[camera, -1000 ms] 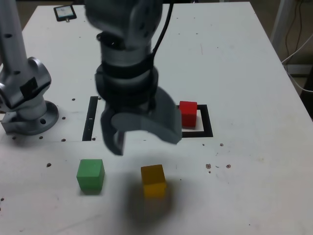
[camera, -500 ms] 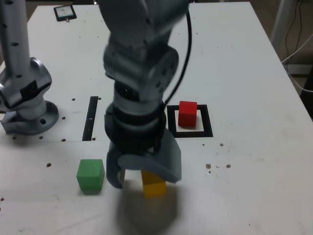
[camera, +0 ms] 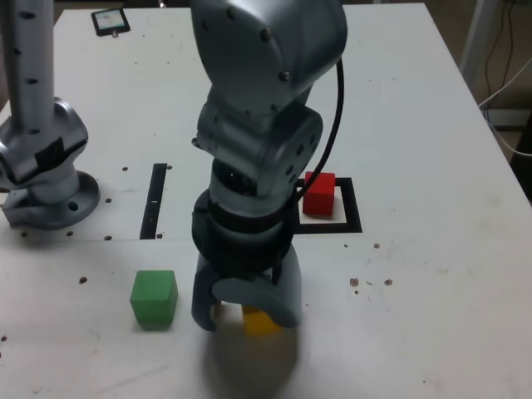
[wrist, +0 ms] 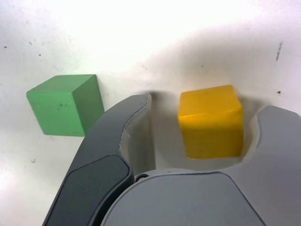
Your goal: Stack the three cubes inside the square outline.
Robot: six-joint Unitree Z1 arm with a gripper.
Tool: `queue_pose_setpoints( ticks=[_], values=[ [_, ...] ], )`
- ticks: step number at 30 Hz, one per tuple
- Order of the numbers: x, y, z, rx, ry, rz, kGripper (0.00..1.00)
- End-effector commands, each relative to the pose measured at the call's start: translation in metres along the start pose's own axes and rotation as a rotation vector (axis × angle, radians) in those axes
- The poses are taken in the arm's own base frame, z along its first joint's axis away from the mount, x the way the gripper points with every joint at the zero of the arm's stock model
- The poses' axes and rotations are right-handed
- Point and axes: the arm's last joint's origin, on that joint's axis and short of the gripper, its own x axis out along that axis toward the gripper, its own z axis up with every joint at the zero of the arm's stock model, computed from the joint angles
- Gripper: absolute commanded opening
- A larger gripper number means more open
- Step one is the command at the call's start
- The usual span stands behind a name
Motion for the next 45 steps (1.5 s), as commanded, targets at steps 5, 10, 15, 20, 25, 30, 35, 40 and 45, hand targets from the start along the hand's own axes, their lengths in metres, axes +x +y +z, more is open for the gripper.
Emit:
queue_pose_setpoints(
  ticks=[5,10,15,20,25,30,35,40,45],
  values=[
    [0.001,-0.003,0.01,0.025,-0.012,-0.011,0.56],
    [0.002,-0.003,0.012,0.028,-0.011,-0.014,0.5],
    [0.002,0.0,0.012,0.022,-0.011,-0.013,0.38],
    [0.002,0.001,0.013,0.021,-0.028,-0.006,0.23],
    [-0.001,0.003,0.012,0.024,-0.057,-0.001,0.22],
    [-0.013,0.009,0.009,0.057,-0.083,0.005,0.22],
    [-0.029,0.026,0.003,0.102,-0.098,0.021,0.22],
    [-0.043,0.05,-0.001,0.136,-0.109,0.052,0.22],
    [-0.045,0.084,0.001,0.125,-0.088,0.077,0.22]
  ],
)
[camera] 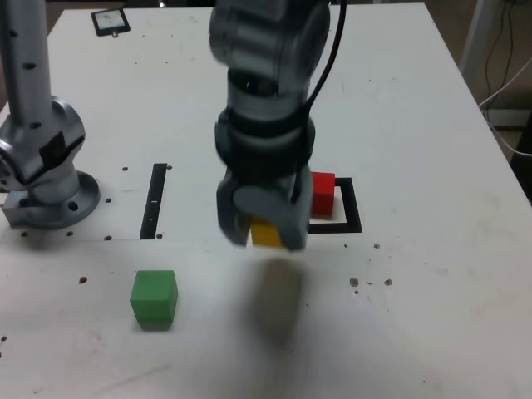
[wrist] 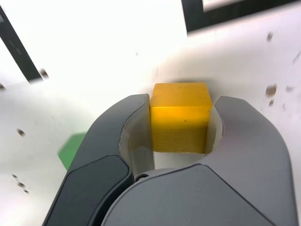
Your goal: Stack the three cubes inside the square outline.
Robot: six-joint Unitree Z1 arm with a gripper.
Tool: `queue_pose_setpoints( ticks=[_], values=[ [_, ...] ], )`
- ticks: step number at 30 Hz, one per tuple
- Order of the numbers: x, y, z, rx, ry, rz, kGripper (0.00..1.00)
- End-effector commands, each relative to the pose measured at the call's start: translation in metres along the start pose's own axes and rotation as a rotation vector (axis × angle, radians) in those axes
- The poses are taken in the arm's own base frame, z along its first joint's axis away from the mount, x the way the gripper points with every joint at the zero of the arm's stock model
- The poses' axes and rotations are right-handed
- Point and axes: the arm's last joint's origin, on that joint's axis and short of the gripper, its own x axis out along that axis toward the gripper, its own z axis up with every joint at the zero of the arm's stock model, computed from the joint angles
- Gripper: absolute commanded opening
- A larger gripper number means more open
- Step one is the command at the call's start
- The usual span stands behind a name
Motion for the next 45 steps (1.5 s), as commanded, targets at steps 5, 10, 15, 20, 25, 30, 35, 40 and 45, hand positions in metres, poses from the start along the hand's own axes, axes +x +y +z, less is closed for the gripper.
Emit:
queue_pose_setpoints(
  ticks=[5,10,15,20,25,30,35,40,45],
  values=[
    [0.012,0.04,0.0,-0.052,0.024,0.01,0.22],
    [0.018,0.056,0.008,-0.077,0.015,0.005,0.22],
    [0.018,0.064,0.01,-0.085,0.008,0.0,0.22],
    [0.011,0.073,0.009,-0.09,-0.004,-0.008,0.22],
    [0.003,0.085,0.012,-0.092,-0.003,-0.009,0.22],
    [0.002,0.094,0.017,-0.098,0.012,-0.012,0.22],
    [-0.002,0.096,0.021,-0.098,0.008,-0.016,0.22],
    [-0.007,0.095,0.028,-0.093,0.002,-0.018,0.22],
    [-0.005,0.093,0.035,-0.087,0.002,-0.018,0.22]
  ],
)
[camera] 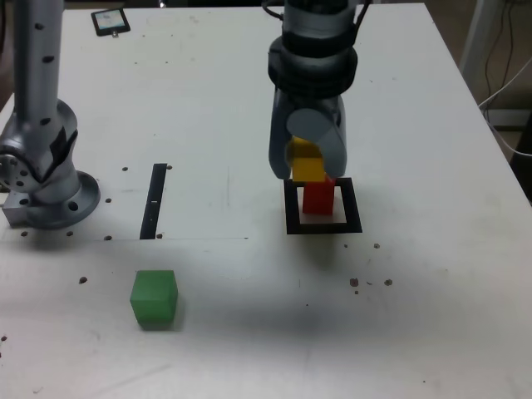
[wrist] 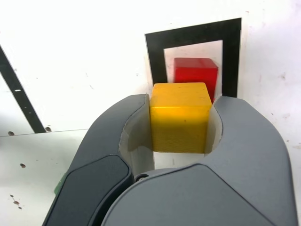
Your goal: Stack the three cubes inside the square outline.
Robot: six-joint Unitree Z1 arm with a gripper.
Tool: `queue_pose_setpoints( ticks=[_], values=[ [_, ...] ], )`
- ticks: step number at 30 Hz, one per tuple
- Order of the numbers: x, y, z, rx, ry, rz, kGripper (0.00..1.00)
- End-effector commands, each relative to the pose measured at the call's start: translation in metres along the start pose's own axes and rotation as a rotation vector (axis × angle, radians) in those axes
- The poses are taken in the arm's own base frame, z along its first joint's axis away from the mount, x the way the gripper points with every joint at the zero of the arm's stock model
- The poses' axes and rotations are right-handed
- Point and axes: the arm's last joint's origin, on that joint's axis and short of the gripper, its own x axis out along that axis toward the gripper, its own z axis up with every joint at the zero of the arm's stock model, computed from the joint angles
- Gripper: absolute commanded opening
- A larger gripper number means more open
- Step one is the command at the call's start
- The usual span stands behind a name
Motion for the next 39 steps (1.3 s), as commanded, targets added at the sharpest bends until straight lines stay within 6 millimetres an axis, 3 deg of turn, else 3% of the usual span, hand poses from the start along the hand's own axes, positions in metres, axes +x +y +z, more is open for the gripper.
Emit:
queue_pose_setpoints(
  ticks=[1,11,14,17,22,25,33,39],
  values=[
    [0.002,-0.001,0.004,0.006,0.004,0.0,0.22],
    [0.009,-0.001,0.011,0.021,0.015,0.003,0.23],
    [0.011,0.0,0.011,0.022,0.02,0.002,0.29],
    [0.014,0.0,0.012,0.023,0.029,0.002,0.46],
    [0.019,0.0,0.014,0.031,0.026,0.003,0.85],
    [0.019,0.0,0.014,0.034,0.024,0.004,0.97],
    [0.015,0.001,0.009,0.033,0.022,0.008,0.99],
    [-0.009,0.004,-0.018,0.036,0.008,0.009,0.99]
  ],
)
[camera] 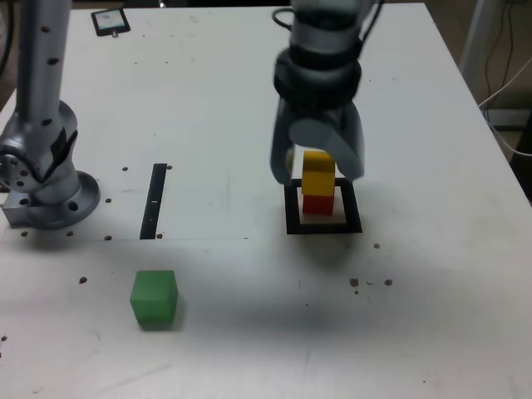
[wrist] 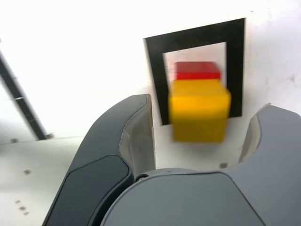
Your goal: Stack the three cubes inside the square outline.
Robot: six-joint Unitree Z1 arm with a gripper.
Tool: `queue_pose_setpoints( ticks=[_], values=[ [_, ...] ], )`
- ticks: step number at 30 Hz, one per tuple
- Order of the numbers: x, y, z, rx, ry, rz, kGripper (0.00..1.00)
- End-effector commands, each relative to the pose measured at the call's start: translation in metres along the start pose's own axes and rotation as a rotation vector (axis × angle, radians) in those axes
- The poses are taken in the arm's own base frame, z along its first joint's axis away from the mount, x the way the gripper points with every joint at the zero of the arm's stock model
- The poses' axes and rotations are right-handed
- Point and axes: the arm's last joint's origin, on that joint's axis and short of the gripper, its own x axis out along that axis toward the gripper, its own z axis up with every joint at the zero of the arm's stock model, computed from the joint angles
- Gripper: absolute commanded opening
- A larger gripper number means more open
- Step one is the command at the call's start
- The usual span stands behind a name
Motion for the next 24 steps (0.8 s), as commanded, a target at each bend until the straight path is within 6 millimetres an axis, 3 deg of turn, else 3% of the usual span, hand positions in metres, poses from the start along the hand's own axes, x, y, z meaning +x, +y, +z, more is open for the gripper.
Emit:
queue_pose_setpoints(
  ticks=[1,6,13,24],
  values=[
    [-0.014,0.0,-0.017,0.006,-0.01,0.002,0.99],
    [-0.029,-0.012,-0.051,0.029,0.007,-0.006,0.99],
    [-0.03,-0.042,-0.085,0.031,0.024,-0.029,0.99],
    [0.002,-0.058,-0.109,-0.049,0.161,-0.056,0.99]
  ],
)
